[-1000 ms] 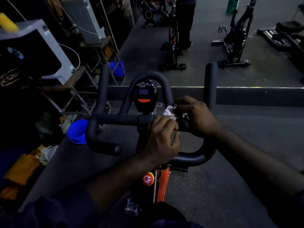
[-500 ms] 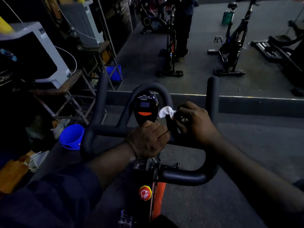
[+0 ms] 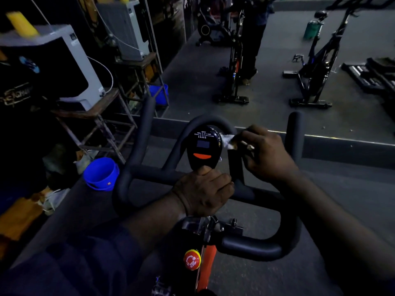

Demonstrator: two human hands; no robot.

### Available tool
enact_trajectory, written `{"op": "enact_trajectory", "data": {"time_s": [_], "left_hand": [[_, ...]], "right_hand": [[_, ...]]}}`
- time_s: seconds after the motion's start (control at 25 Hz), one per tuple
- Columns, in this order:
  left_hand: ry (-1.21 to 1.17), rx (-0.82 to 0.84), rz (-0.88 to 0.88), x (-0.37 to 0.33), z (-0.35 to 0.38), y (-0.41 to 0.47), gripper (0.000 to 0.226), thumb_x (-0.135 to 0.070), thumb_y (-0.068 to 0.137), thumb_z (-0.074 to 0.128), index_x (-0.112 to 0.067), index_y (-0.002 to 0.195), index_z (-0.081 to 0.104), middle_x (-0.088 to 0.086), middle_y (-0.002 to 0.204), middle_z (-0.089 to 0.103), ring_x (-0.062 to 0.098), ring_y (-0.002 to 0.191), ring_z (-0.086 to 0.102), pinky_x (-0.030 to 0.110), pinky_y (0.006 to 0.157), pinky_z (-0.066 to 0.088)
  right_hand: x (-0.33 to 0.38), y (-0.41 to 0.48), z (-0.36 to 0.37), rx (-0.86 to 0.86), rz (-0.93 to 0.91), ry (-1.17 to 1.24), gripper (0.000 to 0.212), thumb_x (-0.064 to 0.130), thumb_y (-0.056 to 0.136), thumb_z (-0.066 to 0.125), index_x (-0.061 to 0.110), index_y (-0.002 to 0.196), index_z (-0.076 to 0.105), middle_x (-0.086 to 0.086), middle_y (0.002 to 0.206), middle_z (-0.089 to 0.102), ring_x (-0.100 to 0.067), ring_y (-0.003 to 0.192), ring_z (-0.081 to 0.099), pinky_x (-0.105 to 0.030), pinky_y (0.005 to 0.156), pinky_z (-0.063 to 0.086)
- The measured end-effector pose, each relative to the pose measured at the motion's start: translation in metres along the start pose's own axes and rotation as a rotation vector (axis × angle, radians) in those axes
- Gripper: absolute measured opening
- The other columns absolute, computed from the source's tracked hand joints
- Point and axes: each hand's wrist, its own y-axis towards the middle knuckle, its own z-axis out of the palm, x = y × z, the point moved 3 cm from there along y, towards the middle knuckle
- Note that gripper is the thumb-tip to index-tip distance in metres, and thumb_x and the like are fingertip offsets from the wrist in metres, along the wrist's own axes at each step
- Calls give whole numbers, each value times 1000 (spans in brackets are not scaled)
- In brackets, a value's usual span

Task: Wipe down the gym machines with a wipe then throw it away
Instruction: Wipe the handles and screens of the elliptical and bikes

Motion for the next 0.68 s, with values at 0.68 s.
{"op": "enact_trajectory", "data": {"time_s": [0.68], "left_hand": [[-12,1,1,-1,-3,1,23,-27,97,59,-13,106,75,7,111,72,26,88,65,42,77,42]], "right_hand": [[0,70,23,73,-142,-20,17,12,92,71,13,105,82,-6,102,76,-25,90,72,-29,79,53]]}}
